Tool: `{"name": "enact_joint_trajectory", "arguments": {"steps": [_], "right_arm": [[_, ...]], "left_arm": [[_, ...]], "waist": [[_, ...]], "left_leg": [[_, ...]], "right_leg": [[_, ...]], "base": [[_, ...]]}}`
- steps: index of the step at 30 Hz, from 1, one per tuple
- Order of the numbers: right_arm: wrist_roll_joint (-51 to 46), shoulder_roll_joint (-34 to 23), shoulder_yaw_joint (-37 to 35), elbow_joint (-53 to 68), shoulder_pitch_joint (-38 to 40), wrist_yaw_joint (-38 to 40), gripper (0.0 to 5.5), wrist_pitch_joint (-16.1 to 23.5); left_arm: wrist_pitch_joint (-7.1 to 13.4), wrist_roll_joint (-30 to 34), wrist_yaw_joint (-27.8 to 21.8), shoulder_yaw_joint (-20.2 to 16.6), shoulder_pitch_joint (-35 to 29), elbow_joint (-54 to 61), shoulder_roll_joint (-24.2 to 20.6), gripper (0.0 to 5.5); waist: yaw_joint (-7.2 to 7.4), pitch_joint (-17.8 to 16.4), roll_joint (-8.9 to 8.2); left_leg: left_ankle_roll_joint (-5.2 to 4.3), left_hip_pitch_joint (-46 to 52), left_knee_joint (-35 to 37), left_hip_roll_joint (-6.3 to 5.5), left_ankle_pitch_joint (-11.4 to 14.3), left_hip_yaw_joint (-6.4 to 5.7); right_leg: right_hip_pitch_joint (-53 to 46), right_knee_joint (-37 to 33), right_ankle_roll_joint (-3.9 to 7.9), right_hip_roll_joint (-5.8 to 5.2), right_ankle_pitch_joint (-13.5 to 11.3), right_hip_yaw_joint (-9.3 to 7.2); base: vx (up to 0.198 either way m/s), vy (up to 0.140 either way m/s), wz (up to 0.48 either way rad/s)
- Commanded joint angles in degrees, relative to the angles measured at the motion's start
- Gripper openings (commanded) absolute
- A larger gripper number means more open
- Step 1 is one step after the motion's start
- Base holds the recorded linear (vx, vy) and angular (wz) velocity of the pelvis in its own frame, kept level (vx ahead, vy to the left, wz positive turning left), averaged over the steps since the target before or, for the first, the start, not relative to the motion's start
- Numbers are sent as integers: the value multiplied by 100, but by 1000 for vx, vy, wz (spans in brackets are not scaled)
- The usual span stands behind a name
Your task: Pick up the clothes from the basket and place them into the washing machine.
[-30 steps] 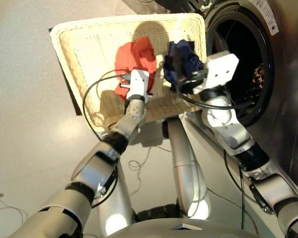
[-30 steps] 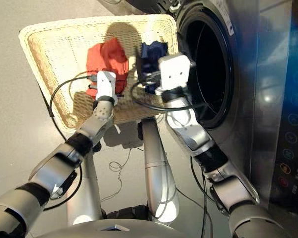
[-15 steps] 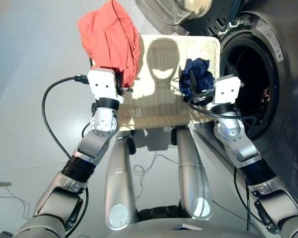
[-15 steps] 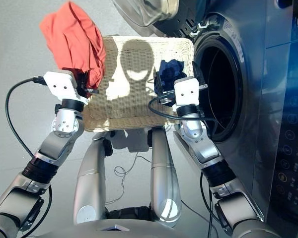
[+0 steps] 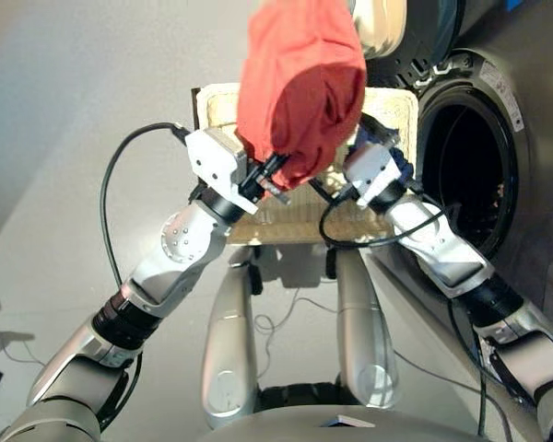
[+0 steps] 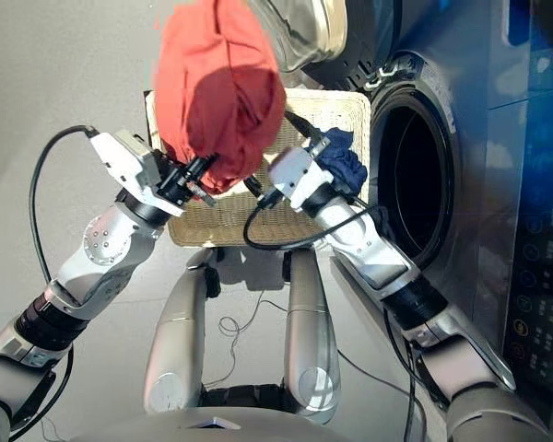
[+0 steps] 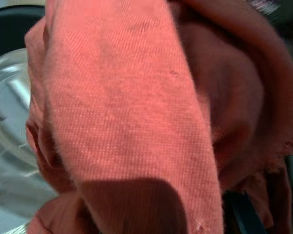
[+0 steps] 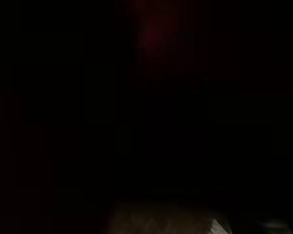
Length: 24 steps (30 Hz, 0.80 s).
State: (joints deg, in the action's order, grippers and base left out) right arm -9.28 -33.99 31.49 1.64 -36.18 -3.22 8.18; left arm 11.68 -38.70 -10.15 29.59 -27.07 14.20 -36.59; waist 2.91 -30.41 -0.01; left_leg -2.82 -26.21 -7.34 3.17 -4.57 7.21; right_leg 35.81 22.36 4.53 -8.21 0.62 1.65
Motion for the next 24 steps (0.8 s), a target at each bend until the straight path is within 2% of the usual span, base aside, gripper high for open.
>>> {"name": "enact_joint_trajectory", "arguments": {"steps": [1, 2, 3, 7, 9, 10, 12, 15, 20, 24], "right_arm": [[176, 231, 75, 243, -394, -59, 550, 272], [219, 310, 187, 56, -581, -69, 550, 236], [219, 312, 184, 53, -588, -69, 550, 238], [194, 351, 307, 58, -774, -130, 550, 245], [85, 355, 389, 52, -878, -165, 550, 202], [85, 358, 383, 52, -877, -165, 550, 202], [1, 343, 442, 120, -980, -158, 550, 206], [-124, 278, 452, 298, -1015, -200, 550, 192], [-184, 196, 440, 630, -980, -270, 550, 191], [-240, 225, 368, 740, -862, -254, 550, 226]], "left_arm": [[91, -334, -415, 110, -102, 507, -159, 0], [-47, -485, -636, 389, -322, 363, -417, 0], [-44, -487, -637, 390, -331, 358, -420, 0], [-181, -654, -903, 867, -718, 238, -902, 0], [-315, -871, -1086, 1257, -1069, 195, -1296, 0], [-314, -874, -1086, 1264, -1076, 193, -1300, 0], [-379, -994, -1155, 1557, -1334, 189, -1504, 0], [-414, -1135, -1216, 1793, -1525, 219, -1662, 0], [-411, -1124, -1148, 1973, -1639, 134, -1746, 0], [-391, -1149, -1094, 1957, -1617, 141, -1798, 0]], "waist": [[45, 343, 41], [14, 514, 85], [13, 502, 79], [-18, 692, 113], [-22, 847, 108], [-28, 837, 103], [-28, 895, 94], [-19, 948, 78], [-17, 1022, 63], [-24, 1060, 66]], "left_leg": [[-261, 286, 88, -132, 130, -32], [-263, 760, 500, -180, 35, -28], [-262, 774, 528, -185, 3, -26], [-250, 1210, 918, -223, -101, -14], [-254, 1442, 1096, -218, -143, 23], [-254, 1455, 1104, -219, -145, 26], [-266, 1564, 1143, -181, -159, 39], [-281, 1659, 1164, -150, -157, 58], [-279, 1693, 1159, -134, -158, 59], [-281, 1691, 1161, -124, -167, 61]], "right_leg": [[-780, -1383, 824, -358, -933, 75], [-1176, -1645, 877, -416, -1023, 17], [-1189, -1673, 876, -419, -1052, 18], [-1524, -1891, 936, -497, -1140, -2], [-1686, -1923, 984, -548, -1154, -58], [-1695, -1925, 985, -548, -1154, -56], [-1767, -1911, 1008, -576, -1144, -61], [-1834, -1908, 1011, -582, -1109, -71], [-1854, -1894, 1000, -586, -1079, -93], [-1846, -1873, 994, -579, -1066, -87]], "base": [[97, 60, -62], [78, 42, -47], [95, 60, -26], [22, 28, 26], [0, 0, 0], [0, 0, 0], [0, 0, 0], [0, 0, 0], [0, 0, 0], [0, 0, 0]]}}
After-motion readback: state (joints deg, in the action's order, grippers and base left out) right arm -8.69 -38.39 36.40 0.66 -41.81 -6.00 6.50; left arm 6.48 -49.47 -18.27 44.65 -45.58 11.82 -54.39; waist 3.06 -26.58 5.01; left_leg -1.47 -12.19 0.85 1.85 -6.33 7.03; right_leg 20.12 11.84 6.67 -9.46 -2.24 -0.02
